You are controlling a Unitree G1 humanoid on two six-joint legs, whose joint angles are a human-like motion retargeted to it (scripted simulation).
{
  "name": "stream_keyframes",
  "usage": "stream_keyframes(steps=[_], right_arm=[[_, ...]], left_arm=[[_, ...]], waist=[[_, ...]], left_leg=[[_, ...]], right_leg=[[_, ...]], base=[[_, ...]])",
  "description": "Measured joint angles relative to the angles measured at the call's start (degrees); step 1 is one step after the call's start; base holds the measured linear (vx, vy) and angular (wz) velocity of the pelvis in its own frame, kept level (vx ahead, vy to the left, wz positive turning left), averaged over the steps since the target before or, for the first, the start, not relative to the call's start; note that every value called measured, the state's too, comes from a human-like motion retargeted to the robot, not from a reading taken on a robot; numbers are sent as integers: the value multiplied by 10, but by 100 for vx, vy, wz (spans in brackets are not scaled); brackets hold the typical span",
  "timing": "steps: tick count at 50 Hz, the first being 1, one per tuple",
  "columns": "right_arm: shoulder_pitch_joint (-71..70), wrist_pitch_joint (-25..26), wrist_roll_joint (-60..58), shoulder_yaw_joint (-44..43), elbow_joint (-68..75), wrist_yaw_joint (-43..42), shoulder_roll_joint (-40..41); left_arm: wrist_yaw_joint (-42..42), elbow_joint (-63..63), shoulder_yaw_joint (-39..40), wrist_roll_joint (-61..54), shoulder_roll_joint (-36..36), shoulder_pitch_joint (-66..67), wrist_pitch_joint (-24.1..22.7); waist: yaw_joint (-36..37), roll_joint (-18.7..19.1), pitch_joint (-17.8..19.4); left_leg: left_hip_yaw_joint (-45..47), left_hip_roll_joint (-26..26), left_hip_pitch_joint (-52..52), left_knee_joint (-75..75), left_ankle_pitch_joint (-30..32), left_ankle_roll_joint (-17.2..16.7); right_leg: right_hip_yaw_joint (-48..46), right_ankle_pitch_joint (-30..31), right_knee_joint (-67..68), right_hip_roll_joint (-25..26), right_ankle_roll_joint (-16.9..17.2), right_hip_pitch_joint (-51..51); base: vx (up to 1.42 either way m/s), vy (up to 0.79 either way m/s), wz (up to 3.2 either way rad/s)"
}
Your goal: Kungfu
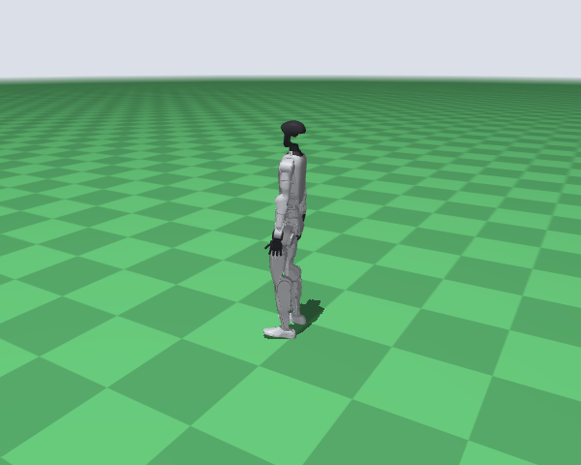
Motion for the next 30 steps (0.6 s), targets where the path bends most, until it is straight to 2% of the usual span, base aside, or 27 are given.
stream_keyframes(steps=[5, 8, 11, 14, 18, 20, 22, 25, 30], right_arm=[[-11, 0, -37, 14, 1, -11, -2], [-13, -8, -55, 20, -12, -13, -11], [-11, -18, -14, -14, -21, 23, -13], [-6, -22, 133, -86, -30, 95, -7], [-15, 16, 467, -193, -45, 209, 0], [-21, 31, 627, -253, -53, 235, 1], [-25, 36, 746, -307, -60, 233, -3], [-27, 37, 854, -347, -65, 223, -18], [-17, 39, 828, -344, -73, 230, -37]], left_arm=[[-15, 17, 86, -121, -19, 48, 10], [-17, 12, 135, -192, -30, 65, 7], [-42, -1, 194, -264, -34, 69, 10], [-68, -31, 276, -371, -47, 56, 7], [-102, -81, 379, -639, -54, 13, 13], [-117, -97, 428, -766, -49, -8, 28], [-120, -104, 460, -838, -40, -22, 41], [-104, -105, 461, -863, -20, -27, 34], [-100, -110, 426, -775, 4, -16, 25]], waist=[[-2, 4, 8], [7, 12, 10], [7, 21, 4], [11, 21, -2], [25, 5, -8], [29, 2, -11], [30, 3, -12], [27, 5, -10], [26, 10, -10]], left_leg=[[11, 5, 5, -5, 5, 2], [47, 23, 8, -10, 5, -2], [62, 39, 4, -11, 8, -6], [59, 42, 1, -12, 13, -9], [54, 30, 2, -12, 14, -10], [47, 28, 2, -10, 17, -11], [42, 28, 5, -9, 20, -14], [38, 31, 8, -7, 22, -16], [34, 35, 9, -5, 23, -17]], right_leg=[[-11, 13, -17, -2, -5, -1], [-27, -3, -13, 4, -43, -8], [-74, -19, -11, 3, -80, -7], [-96, -14, -10, -4, -74, -3], [-94, 24, -14, -18, -37, -3], [-94, 22, -16, -19, -27, 1], [-92, 20, -20, -17, -23, 8], [-98, 19, -25, -15, -24, 18], [-100, 17, -26, -11, -24, 23]], base=[[-9, 3, -29], [-10, 2, -62], [-7, 1, -14], [0, 0, 0], [0, 0, 0], [0, 0, 0], [-7, -2, 20], [-3, -1, 14], [0, 0, 0]])
